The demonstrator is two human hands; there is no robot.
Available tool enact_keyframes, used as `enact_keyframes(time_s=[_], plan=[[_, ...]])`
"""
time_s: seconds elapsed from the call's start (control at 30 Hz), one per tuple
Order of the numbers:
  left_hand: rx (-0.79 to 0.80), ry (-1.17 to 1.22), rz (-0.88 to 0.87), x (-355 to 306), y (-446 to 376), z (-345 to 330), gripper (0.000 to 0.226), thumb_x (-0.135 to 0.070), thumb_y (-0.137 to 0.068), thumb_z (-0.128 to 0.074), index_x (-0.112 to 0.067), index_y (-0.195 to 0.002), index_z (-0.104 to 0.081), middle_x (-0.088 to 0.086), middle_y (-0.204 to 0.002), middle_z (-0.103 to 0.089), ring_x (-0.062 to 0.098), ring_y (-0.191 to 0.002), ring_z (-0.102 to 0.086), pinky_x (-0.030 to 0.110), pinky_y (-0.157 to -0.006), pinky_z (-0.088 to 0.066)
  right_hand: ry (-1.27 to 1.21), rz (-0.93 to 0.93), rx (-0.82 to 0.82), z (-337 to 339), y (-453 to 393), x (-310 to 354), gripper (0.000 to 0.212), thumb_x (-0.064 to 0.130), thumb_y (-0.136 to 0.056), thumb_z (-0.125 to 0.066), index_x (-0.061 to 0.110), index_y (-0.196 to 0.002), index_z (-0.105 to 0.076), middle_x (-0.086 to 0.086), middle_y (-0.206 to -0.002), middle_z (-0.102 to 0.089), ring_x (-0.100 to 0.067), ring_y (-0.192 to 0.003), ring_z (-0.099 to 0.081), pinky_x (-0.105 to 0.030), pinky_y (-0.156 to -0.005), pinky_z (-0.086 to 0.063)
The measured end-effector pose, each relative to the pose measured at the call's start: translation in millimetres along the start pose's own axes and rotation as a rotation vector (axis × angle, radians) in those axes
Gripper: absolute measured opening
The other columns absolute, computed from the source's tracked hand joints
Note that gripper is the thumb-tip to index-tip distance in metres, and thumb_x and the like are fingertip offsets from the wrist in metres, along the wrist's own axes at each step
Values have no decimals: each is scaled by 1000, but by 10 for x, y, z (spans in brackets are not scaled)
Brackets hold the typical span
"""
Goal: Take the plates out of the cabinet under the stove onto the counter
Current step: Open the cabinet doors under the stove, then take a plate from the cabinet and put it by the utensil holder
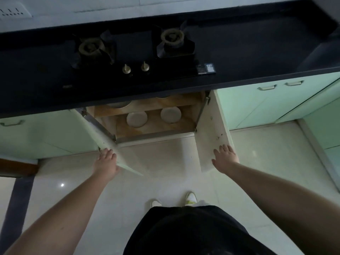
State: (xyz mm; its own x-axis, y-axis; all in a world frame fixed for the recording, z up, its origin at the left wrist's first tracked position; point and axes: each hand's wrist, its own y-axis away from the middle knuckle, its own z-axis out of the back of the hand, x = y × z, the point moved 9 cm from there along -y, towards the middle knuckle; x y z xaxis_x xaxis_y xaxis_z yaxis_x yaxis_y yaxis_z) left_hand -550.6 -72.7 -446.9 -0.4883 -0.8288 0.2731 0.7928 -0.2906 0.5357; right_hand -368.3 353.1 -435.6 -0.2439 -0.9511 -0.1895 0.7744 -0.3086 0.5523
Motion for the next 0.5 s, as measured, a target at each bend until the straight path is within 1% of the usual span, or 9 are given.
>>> enact_keyframes(time_s=[0.1,0.2,0.3,0.4,0.5], plan=[[4,-34,45,-3,58,-31,62,-47,-98,-39,-14,-151,-28,5,-165,-14,22,-151,-4,38,-117,-21,-42,14,-24,86,-51,-42,51,45,-98,-34,15,-140,-39,-12,-144,-40,-29,-135,-31,-38,-114,-21],[21,-42,85,58,135,-71,64,-48,-99,-35,-12,-151,-28,4,-165,-15,21,-151,-5,38,-118,-19,-77,53,-53,207,-86,91,53,46,-99,-31,15,-142,-36,-11,-147,-38,-28,-137,-30,-37,-114,-22],[28,3,118,168,247,-142,65,-50,-101,-29,-12,-153,-27,4,-165,-14,20,-152,-5,41,-118,-16,-101,113,-94,385,-95,406,55,47,-99,-31,16,-144,-34,-11,-150,-35,-28,-138,-28,-39,-114,-23],[14,-10,145,350,370,-268,66,-51,-102,-22,-11,-154,-28,4,-166,-14,20,-152,-5,42,-118,-15,-112,165,-122,601,-117,815,57,46,-100,-30,16,-148,-29,-11,-155,-29,-28,-142,-24,-40,-115,-21],[48,-64,147,562,526,-478,69,-51,-102,-18,-6,-155,-21,8,-166,-8,22,-152,-1,42,-120,-11,-148,203,-152,846,-114,1283,58,45,-100,-31,16,-150,-26,-10,-157,-27,-29,-144,-22,-42,-117,-19]])
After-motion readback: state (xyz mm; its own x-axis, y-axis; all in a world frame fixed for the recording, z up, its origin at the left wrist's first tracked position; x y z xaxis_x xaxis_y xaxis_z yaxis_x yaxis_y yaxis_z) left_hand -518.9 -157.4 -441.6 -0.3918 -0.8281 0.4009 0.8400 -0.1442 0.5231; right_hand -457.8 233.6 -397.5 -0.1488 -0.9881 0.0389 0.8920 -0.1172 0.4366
